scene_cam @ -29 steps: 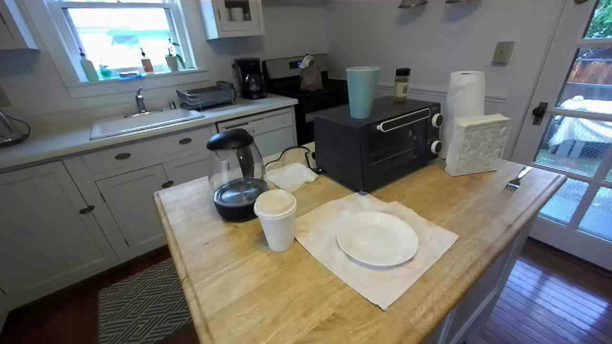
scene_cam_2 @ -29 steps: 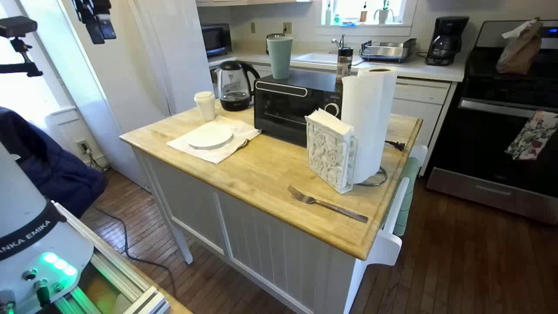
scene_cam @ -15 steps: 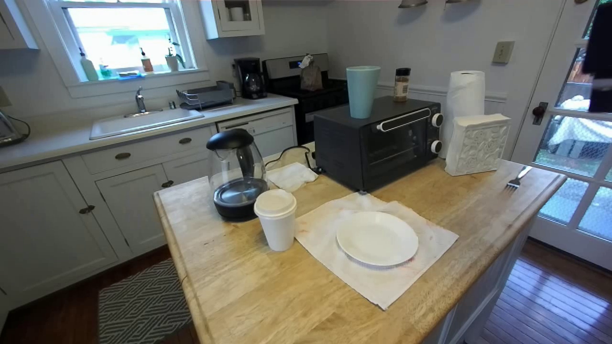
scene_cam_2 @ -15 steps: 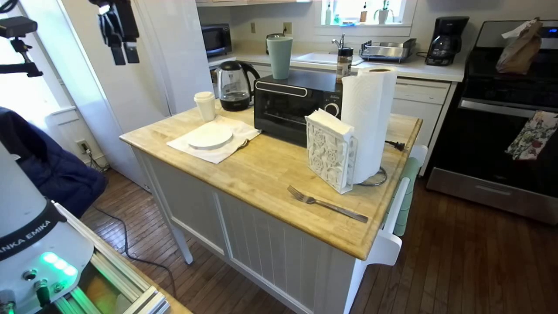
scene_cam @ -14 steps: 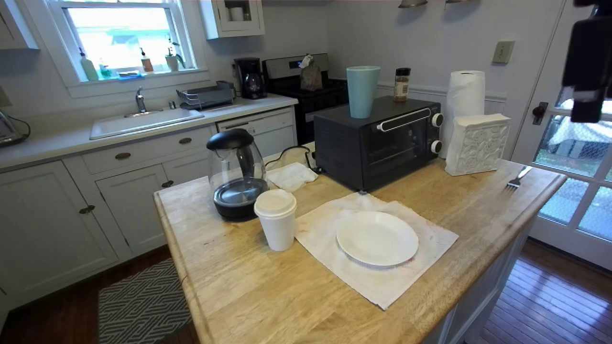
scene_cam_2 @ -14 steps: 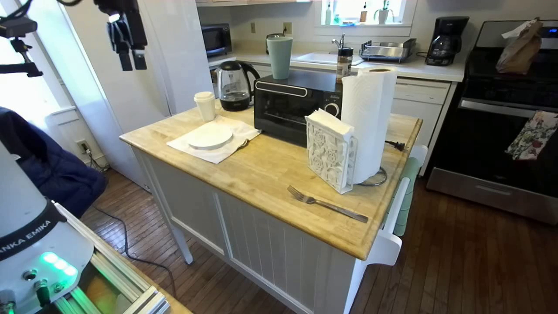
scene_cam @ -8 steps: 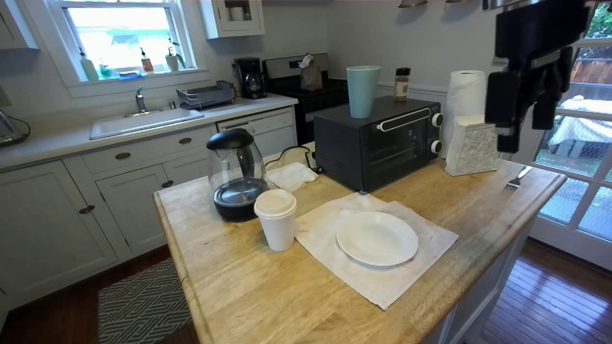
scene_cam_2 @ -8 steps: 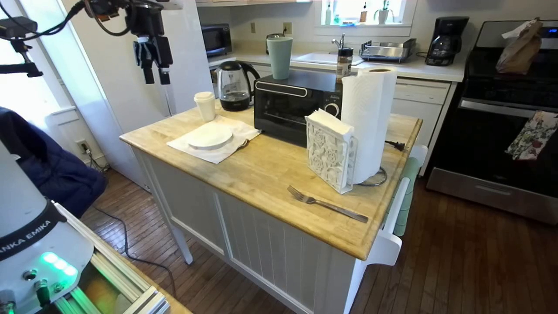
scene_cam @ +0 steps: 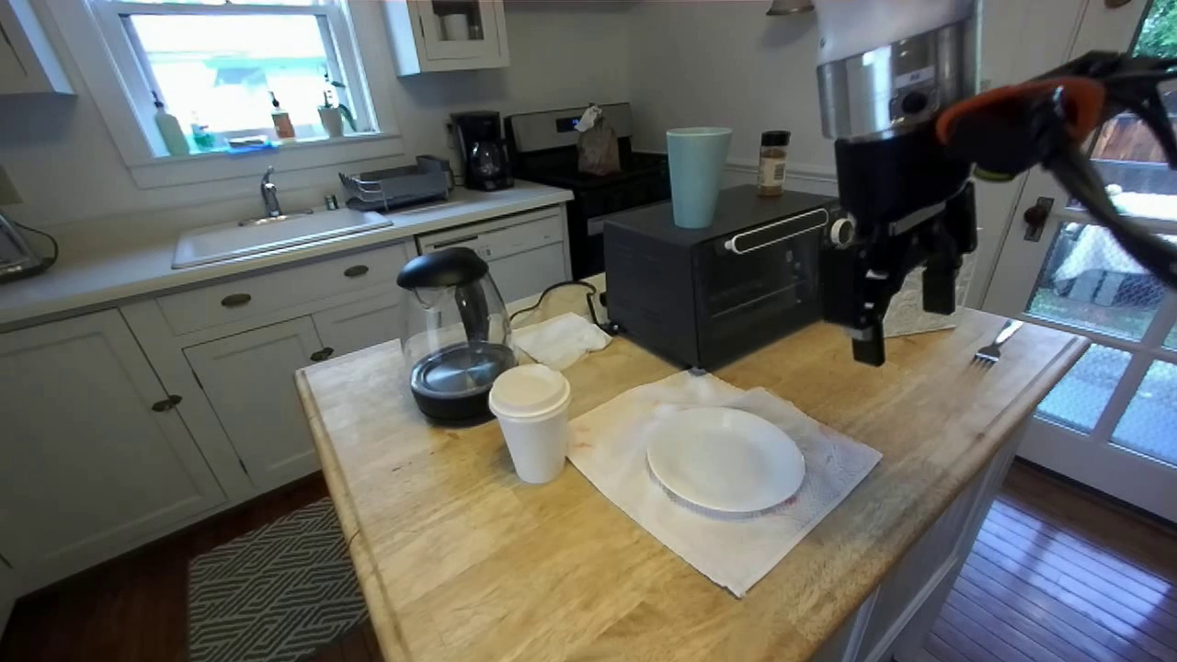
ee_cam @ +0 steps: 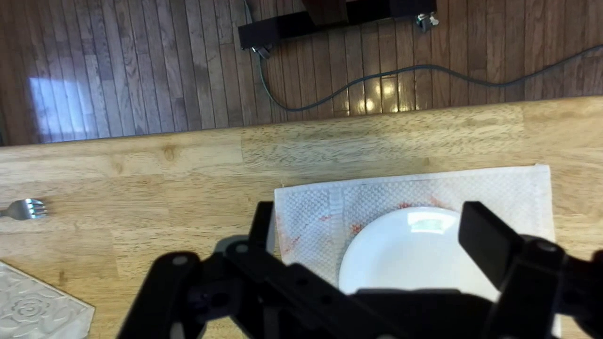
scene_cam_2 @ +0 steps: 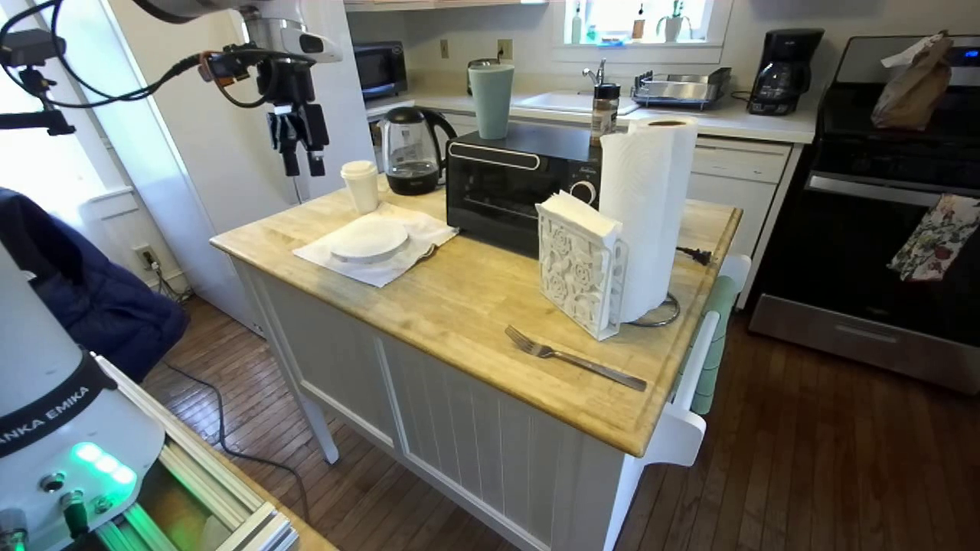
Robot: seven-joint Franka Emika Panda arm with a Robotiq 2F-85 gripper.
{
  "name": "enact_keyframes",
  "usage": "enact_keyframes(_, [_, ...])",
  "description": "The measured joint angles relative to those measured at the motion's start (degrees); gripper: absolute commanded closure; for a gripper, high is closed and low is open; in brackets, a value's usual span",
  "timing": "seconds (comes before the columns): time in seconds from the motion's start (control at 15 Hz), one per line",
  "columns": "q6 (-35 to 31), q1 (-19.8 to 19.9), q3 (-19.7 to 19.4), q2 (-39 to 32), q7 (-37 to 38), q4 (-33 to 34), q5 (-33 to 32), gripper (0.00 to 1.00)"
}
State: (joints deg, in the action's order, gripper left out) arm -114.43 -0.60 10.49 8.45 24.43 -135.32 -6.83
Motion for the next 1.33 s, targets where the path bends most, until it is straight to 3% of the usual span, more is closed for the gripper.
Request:
enact_keyframes(0.47, [-9.0,-4.4,0.7,-10.0,14.7,2.3,-8.5,0.0])
enact_keyframes(1.07, [-9.2,-5.1,0.0,-10.8,15.3,2.3,-8.9,0.0])
enact_keyframes(1.33, [-9.2,-6.2,-0.1,-12.7,19.2,2.5,-12.8,0.0])
